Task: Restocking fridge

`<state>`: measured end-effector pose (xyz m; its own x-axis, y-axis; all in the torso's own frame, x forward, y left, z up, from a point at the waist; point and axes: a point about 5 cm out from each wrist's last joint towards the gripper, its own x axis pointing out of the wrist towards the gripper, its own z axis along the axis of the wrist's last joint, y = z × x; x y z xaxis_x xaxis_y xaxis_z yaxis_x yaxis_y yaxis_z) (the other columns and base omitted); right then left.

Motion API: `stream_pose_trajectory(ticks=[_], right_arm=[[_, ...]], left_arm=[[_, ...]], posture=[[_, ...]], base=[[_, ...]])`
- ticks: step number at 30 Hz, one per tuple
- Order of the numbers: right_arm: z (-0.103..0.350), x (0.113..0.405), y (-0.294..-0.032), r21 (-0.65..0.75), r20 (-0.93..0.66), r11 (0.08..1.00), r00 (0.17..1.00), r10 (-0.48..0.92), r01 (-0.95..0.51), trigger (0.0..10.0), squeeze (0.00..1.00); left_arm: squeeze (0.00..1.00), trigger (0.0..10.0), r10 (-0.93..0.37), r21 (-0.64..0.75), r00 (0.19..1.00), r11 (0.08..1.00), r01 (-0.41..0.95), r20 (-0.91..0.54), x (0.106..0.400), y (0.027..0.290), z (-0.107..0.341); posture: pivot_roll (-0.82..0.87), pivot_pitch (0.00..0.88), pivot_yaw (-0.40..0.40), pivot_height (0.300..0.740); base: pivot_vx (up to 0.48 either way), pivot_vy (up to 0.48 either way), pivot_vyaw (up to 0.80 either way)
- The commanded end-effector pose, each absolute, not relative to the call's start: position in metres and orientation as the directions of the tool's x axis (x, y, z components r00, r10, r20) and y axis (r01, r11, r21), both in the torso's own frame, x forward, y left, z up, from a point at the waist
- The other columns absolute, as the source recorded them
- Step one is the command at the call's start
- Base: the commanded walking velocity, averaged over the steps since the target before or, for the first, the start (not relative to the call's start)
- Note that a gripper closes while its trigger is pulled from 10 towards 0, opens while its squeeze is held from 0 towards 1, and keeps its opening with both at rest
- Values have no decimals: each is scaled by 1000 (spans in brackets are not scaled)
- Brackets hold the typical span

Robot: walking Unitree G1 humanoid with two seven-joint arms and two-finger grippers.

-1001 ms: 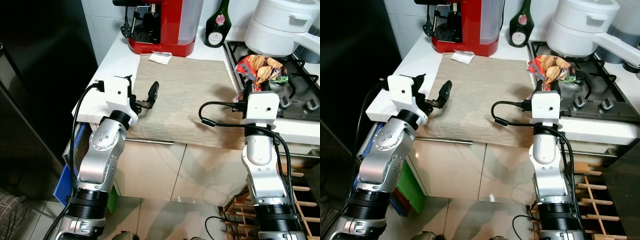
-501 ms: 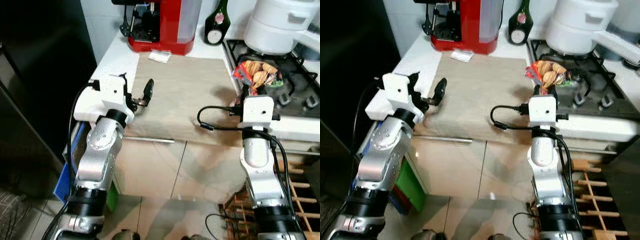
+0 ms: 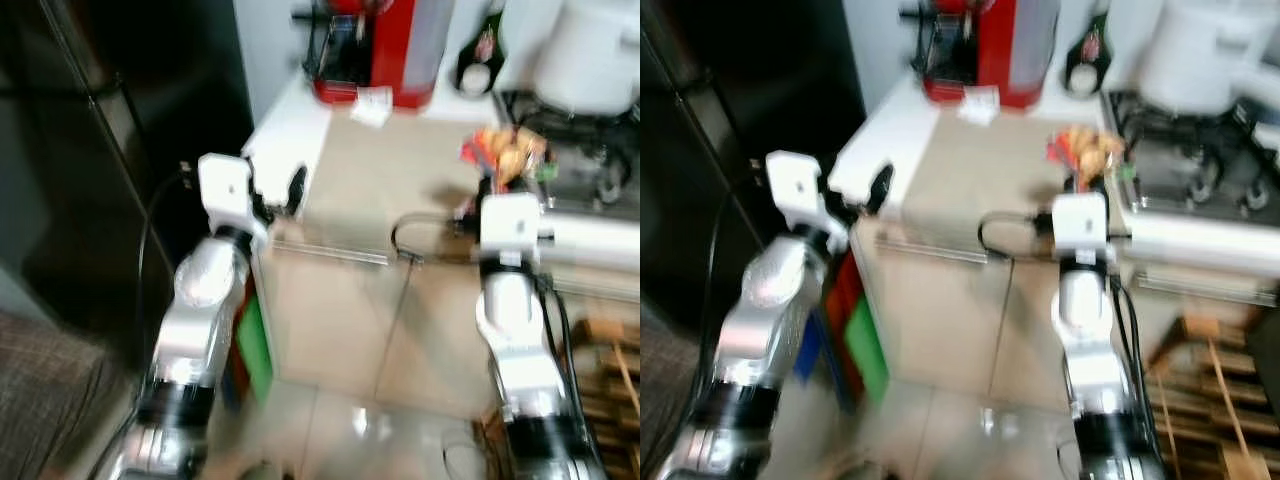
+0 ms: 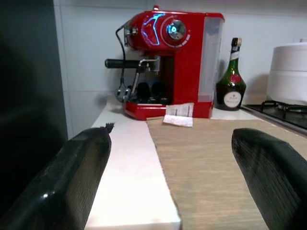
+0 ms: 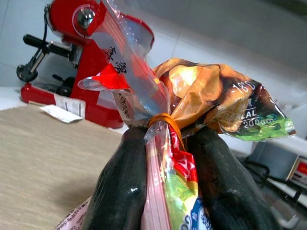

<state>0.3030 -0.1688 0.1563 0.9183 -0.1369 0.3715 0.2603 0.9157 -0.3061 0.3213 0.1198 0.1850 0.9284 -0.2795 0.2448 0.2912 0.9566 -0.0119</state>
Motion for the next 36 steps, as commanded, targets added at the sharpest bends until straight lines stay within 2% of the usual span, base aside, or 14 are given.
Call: stream_pose_trajectory(ticks=[1,22,36], right_arm=[[162,303,-172,-298,393,913,907,-147,278,0,0],[162,305,-173,-297,384,917,913,-142,267,0,0],[159,304,-175,-289,367,919,917,-153,269,0,0]], left_arm=[[0,10000,-285,-6,927,955,295,244,322,119,186],[0,10000,-284,-30,928,954,300,243,323,117,185],[0,10000,-299,-29,922,949,315,247,322,115,185]], posture=[[-10,0,23,740],[-18,0,12,740],[-23,0,16,740]], base=[[0,0,0],[0,0,0],[-258,0,0]])
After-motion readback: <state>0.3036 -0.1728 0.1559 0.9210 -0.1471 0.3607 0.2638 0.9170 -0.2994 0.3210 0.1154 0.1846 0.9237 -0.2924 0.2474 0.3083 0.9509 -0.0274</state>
